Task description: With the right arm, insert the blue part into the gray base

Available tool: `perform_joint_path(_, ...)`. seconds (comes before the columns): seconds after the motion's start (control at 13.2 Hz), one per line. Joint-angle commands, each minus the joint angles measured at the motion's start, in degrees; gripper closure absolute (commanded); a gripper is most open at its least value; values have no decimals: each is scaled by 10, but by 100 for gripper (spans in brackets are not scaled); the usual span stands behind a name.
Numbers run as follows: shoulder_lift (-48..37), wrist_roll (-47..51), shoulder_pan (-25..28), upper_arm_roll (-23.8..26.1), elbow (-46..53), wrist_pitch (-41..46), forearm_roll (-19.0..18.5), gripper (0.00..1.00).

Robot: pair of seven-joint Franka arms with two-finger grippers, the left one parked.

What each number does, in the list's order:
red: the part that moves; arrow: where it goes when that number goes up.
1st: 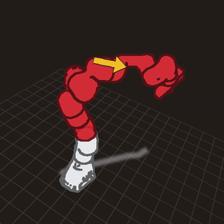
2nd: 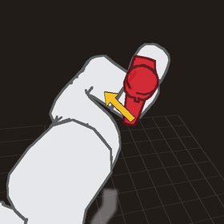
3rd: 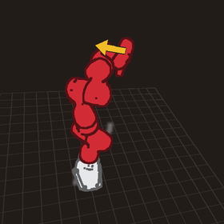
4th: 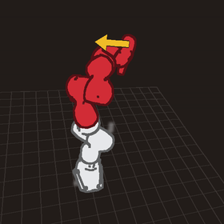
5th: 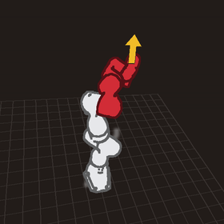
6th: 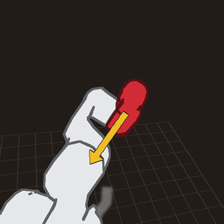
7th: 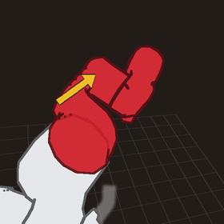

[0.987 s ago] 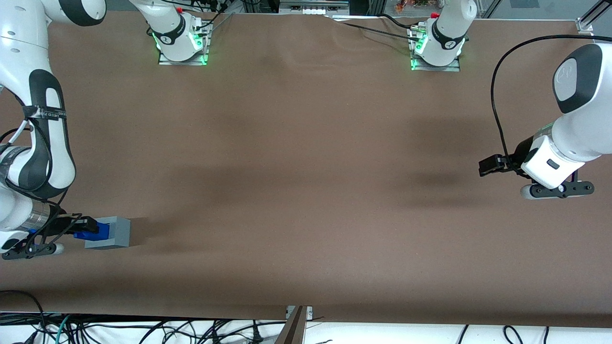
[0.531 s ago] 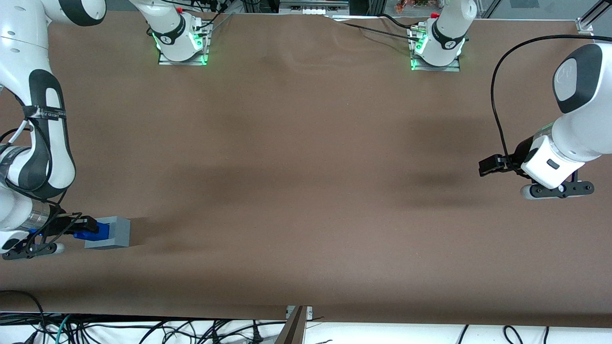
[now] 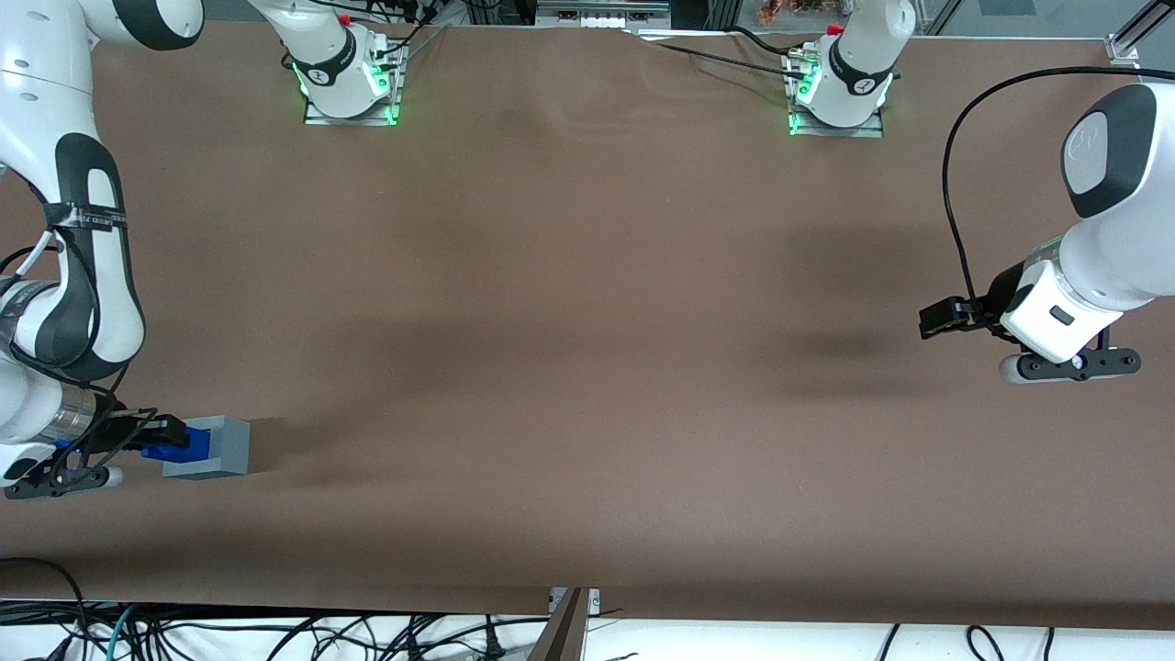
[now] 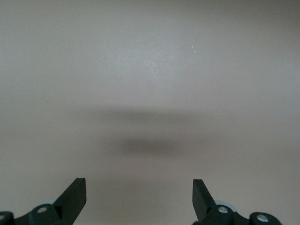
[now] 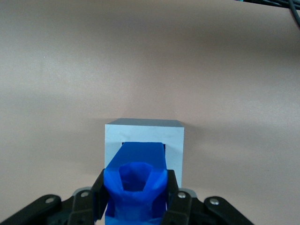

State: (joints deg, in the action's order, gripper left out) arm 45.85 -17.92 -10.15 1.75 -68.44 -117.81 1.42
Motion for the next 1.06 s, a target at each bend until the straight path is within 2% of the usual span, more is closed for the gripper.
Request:
perform_joint_path(0.0,12,20,-4,2,6,26,0,69)
perform_joint_path(0.53,12,25,-7,1,3,29,-5,67)
perform_joint_path(0.61,12,24,-6,1,4,26,-5,62)
perform_joint_path(0.76,14,26,-7,0,4,25,-4,14)
perform_joint_path(0.83,14,30,-7,1,4,25,-3,2)
perform_joint_path(0.99,12,27,-4,2,12,20,-4,1)
